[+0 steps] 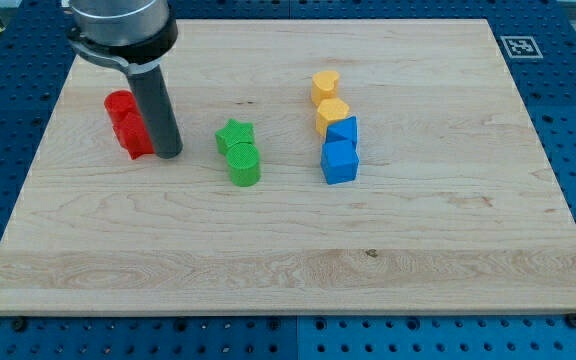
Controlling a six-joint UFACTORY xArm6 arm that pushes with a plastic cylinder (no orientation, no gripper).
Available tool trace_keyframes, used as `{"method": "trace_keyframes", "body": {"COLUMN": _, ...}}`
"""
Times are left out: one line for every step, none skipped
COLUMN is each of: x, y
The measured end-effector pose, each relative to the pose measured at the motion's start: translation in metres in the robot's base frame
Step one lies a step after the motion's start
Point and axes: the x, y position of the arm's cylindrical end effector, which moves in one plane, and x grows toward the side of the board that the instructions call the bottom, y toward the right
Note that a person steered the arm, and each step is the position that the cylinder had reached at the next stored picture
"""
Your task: Push the green star into the red circle
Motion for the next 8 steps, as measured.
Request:
{"method": "trace_keyframes", "body": {"x": 0.000, "y": -0.018}}
{"method": "trace_keyframes", "body": {"x": 0.000, "y": -0.026}}
{"method": "trace_keyframes", "body": {"x": 0.014, "y": -0.026}}
{"method": "trace_keyframes", "body": {"x": 0.047, "y": -0.026}}
{"method": "trace_keyframes", "body": {"x": 0.067, "y": 0.001}}
{"method": "trace_keyframes", "body": {"x": 0.076, "y": 0.067}}
{"method": "trace_keyframes", "body": {"x": 0.076, "y": 0.077}}
{"method": "trace_keyframes", "body": {"x": 0.083, "y": 0.106}}
